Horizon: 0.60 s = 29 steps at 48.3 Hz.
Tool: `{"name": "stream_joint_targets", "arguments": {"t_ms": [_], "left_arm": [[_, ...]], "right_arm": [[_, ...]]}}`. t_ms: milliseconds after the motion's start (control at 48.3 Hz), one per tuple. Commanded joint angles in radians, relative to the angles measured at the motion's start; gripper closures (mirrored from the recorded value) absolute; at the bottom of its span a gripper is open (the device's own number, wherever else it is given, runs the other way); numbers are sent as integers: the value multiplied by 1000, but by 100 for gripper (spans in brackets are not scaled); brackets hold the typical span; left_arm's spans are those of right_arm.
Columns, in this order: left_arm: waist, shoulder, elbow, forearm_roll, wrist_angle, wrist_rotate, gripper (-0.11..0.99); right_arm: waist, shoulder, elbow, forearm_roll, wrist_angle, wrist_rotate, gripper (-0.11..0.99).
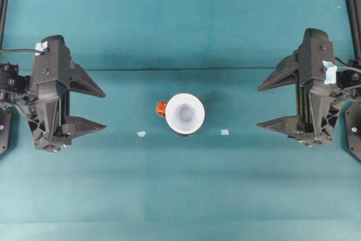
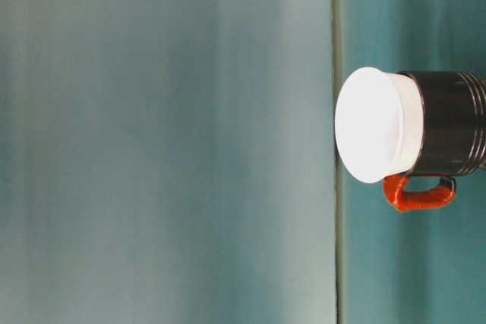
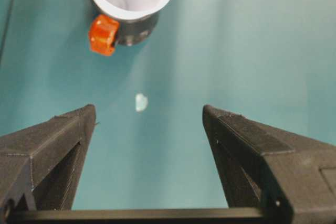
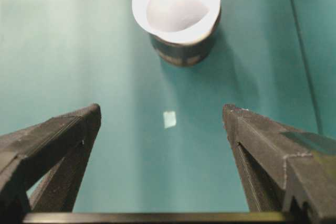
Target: Put the paper cup into the moved red handle cup holder.
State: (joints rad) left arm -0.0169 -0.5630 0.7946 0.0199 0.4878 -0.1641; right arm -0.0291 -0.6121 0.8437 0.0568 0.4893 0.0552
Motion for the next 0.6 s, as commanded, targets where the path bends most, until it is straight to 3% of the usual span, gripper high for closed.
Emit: {"name": "stream_joint_targets", "arguments": {"t_ms": [0, 580], "left_arm": [[0, -8, -9, 2, -6, 2, -1], [-2, -8, -8, 2, -6, 3, -1]], "right_arm": [[0, -6, -9, 2, -2, 3, -1], [0, -6, 6, 2, -3, 2, -1]]}}
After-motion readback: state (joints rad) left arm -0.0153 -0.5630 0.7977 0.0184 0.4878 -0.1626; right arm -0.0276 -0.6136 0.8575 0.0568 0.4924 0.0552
